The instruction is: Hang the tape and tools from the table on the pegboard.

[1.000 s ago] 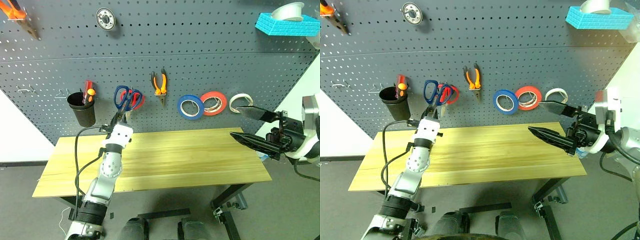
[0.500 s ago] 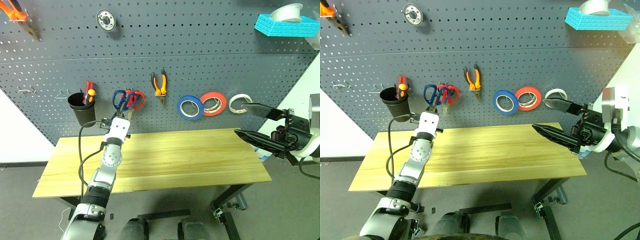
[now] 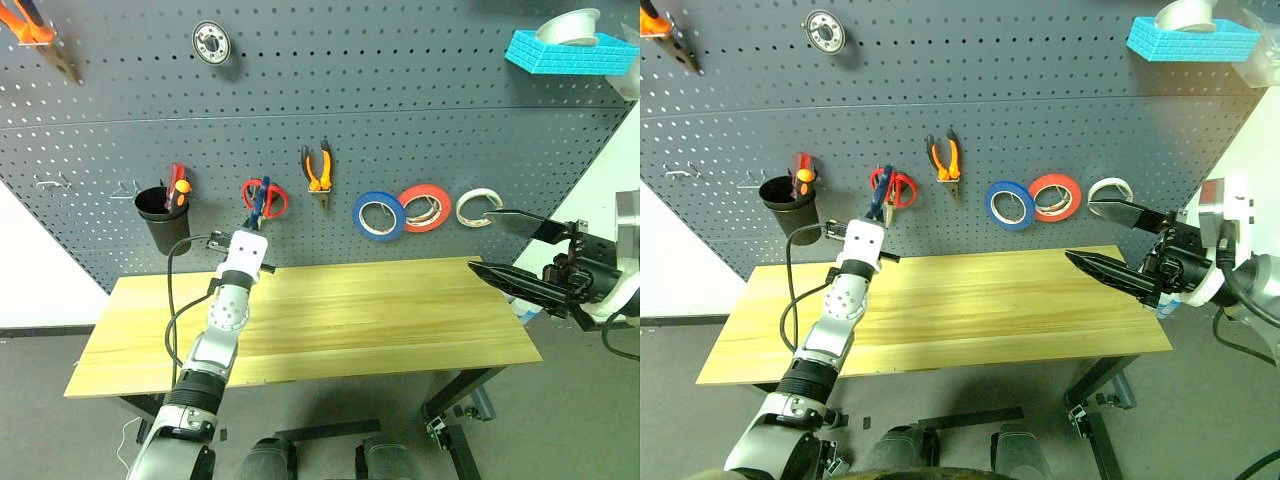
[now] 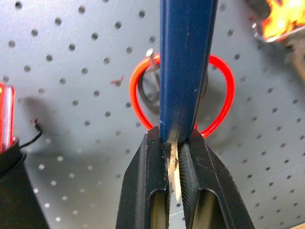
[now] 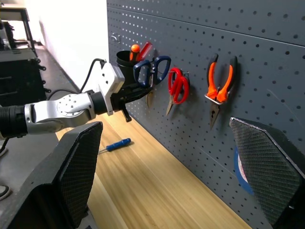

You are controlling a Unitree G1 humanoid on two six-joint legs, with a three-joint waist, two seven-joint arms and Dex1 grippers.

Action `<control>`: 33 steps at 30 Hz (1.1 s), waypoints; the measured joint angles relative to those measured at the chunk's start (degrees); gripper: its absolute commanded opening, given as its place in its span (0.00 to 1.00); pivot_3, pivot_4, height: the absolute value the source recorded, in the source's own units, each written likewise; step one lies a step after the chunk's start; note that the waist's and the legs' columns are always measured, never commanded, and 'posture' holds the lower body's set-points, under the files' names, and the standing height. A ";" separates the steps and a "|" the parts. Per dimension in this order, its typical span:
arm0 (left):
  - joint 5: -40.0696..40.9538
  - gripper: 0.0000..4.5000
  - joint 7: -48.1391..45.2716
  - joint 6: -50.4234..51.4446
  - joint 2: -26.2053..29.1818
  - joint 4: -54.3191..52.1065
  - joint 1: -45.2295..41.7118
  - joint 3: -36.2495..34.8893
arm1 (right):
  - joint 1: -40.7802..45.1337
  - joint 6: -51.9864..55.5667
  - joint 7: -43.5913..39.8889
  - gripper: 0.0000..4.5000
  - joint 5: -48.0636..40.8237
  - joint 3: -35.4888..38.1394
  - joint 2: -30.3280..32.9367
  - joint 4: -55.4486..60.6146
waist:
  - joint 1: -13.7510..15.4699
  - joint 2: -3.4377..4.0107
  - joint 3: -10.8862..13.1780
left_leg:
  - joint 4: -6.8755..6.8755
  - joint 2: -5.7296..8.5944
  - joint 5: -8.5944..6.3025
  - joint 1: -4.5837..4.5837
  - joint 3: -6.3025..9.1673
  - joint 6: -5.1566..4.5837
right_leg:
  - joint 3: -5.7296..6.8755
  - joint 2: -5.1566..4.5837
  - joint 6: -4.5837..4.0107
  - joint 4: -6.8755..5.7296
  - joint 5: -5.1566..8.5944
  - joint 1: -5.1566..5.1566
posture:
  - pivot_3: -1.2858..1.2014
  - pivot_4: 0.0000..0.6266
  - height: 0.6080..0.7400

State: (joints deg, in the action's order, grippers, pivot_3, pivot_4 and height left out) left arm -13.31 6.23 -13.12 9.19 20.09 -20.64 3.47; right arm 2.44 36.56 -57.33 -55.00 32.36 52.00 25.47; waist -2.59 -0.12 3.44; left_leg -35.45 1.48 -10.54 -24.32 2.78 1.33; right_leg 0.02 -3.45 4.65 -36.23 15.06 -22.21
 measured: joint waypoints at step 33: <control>21.51 0.00 -20.89 39.15 -5.54 -9.97 9.24 -3.03 | -1.06 -1.91 -0.48 1.00 4.22 -2.88 -0.07 -1.56 | 0.00 0.19 -0.38 | -0.25 -0.01 -0.10 0.30 0.21 -0.11 | 0.02 0.00 -0.14 -0.05 0.13 0.38 | 0.45 0.01 0.82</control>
State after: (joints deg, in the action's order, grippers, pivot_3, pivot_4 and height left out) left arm 8.20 -14.66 26.03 3.65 10.12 -11.40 0.44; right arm 1.38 34.66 -57.81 -50.79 29.48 51.93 23.91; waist -2.59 0.06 3.06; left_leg -35.70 1.47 -10.64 -24.02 2.99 1.22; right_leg 0.03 -3.45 4.51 -36.29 15.18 -21.83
